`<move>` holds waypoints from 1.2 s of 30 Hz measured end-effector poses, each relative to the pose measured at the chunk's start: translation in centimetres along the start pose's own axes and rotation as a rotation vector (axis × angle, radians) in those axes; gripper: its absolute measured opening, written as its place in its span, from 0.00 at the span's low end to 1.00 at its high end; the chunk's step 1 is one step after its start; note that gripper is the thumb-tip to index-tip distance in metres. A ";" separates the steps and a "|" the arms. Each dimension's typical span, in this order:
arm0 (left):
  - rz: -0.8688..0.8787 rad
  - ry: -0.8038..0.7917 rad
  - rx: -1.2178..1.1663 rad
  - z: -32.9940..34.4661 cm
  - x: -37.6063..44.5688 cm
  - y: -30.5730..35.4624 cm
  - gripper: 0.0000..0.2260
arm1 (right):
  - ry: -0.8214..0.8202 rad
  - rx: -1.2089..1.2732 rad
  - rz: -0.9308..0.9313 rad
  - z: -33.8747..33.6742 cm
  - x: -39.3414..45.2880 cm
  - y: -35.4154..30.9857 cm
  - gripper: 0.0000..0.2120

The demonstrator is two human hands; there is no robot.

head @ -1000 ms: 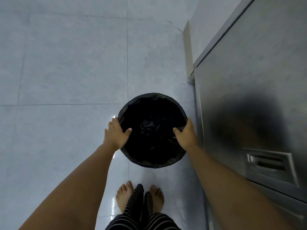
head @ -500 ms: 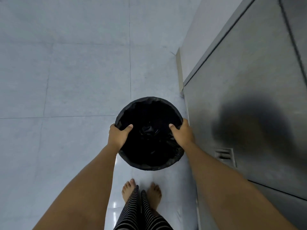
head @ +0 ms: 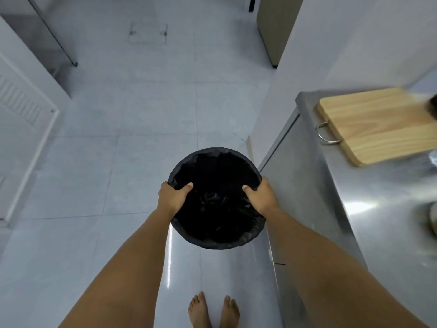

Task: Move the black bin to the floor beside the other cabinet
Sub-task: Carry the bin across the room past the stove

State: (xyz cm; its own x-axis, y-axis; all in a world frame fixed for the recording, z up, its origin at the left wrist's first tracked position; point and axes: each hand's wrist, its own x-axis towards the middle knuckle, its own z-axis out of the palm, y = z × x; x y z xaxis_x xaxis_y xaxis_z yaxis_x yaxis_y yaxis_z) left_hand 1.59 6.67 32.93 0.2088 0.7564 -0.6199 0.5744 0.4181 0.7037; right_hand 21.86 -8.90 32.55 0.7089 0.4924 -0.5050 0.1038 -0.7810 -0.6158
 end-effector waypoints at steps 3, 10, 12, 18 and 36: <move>0.022 -0.020 -0.004 -2.0 -0.8 2.1 0.41 | 0.004 0.013 -0.016 -1.2 -0.8 -2.8 0.30; 0.030 -0.066 0.007 -4.2 -0.4 6.4 0.41 | 0.008 -0.025 -0.007 -3.2 -0.2 -7.4 0.34; 0.043 -0.072 0.005 -4.3 0.4 7.8 0.40 | 0.012 -0.039 -0.007 -3.8 0.6 -8.6 0.34; 0.082 -0.055 0.003 -3.3 4.1 13.1 0.37 | 0.004 -0.081 -0.018 -5.8 5.8 -12.4 0.35; 0.129 -0.001 -0.061 0.7 23.7 37.3 0.38 | -0.008 -0.091 -0.080 -14.5 31.6 -31.7 0.34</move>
State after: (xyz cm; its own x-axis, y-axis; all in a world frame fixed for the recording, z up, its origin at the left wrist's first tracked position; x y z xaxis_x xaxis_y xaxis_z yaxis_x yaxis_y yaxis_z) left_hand 28.50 39.87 44.25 0.2787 0.8051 -0.5236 0.4933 0.3478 0.7973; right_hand 51.08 25.86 44.83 0.6905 0.5571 -0.4614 0.2230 -0.7708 -0.5968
